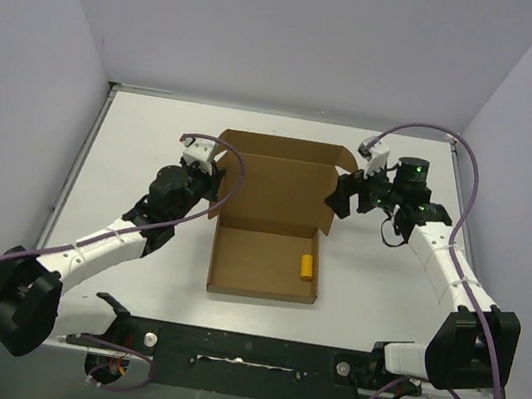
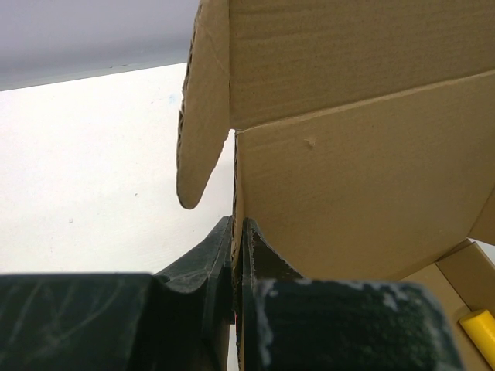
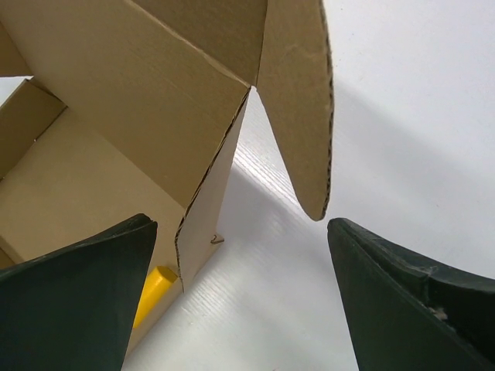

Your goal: Fold the paper box

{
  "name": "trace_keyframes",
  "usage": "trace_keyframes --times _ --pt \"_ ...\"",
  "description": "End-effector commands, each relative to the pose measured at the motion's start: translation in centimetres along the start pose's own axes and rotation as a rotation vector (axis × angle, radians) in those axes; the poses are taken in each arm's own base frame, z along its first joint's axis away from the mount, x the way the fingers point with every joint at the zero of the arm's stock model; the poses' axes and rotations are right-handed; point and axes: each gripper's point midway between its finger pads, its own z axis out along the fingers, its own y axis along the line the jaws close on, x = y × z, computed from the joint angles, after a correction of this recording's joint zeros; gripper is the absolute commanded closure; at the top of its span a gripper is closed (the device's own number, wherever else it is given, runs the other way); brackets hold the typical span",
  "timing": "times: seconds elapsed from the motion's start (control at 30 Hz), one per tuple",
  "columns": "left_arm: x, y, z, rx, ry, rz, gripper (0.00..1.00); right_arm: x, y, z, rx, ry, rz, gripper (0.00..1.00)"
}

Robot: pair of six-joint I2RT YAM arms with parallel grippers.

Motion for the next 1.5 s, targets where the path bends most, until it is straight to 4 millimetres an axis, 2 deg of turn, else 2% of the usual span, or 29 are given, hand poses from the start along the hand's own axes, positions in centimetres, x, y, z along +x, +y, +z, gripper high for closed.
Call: trace_keyframes --times 0.0,0.17,0.33,0.37,0.43,0.47,0.6,0.7,0.77,0.87,0.93,1.23,1.37,1.4,1.47 --pt "-4.5 -0.7 -0.2 0.012 -0.113 -0.008 1.0 -3.1 0.1 -0.5 0.017 -0.069 -0.05 0.02" --pt "-4.8 -0.8 -0.1 0.009 -0.115 -0.004 1.0 -3.8 -0.2 -0.1 0.067 -0.057 -0.02 0.5" --pt "-4.8 -0.8 0.1 0.006 -0.111 -0.001 1.0 -4.2 0.4 0.3 0.074 -0.052 -0.04 0.94" --pt "-4.8 -0.8 0.2 0.006 -0.11 -0.001 1.0 -4.3 0.3 0.3 0.086 -0.052 -0.041 1.0" --pt "-4.8 -1.0 0.4 0.01 -0.101 -0.001 1.0 -4.5 -0.5 0.2 0.133 -0.057 -0.04 1.0" --pt "-4.8 -1.1 0.4 0.012 -0.095 -0.005 0.96 -4.7 -0.7 0.1 0.15 -0.064 -0.044 1.0" --pt "-4.5 -1.1 0.2 0.016 -0.045 -0.035 0.67 -5.7 -1.6 -0.5 0.205 -0.095 -0.073 1.0" --pt "-4.4 -0.7 -0.3 0.017 -0.013 -0.072 0.5 -5.9 -2.1 -0.8 0.238 -0.103 -0.096 1.0" --pt "-3.8 -0.3 -0.7 0.025 0.03 -0.121 0.47 -5.8 -2.3 -0.8 0.246 -0.102 -0.097 1.0" --pt "-5.0 0.3 -1.0 0.05 0.06 -0.217 0.46 -5.7 -2.4 -0.8 0.252 -0.102 -0.098 1.0" --pt "-5.1 0.5 -1.3 0.065 0.084 -0.248 0.48 -5.8 -2.6 -0.8 0.258 -0.103 -0.098 1.0" --pt "-4.8 -0.8 -1.2 0.147 0.133 -0.255 0.71 -5.7 -2.5 -0.8 0.256 -0.105 -0.095 1.0" --pt "-5.3 -1.4 -0.9 0.19 0.132 -0.229 0.96 -5.8 -2.7 -0.8 0.264 -0.108 -0.091 1.0" --pt "-5.5 -1.4 -0.7 0.192 0.129 -0.218 1.0 -6.1 -2.8 -0.8 0.267 -0.118 -0.091 1.0" --pt "-6.9 -1.4 0.1 0.187 0.097 -0.179 1.0 -6.9 -3.1 -0.6 0.274 -0.143 -0.089 1.0"
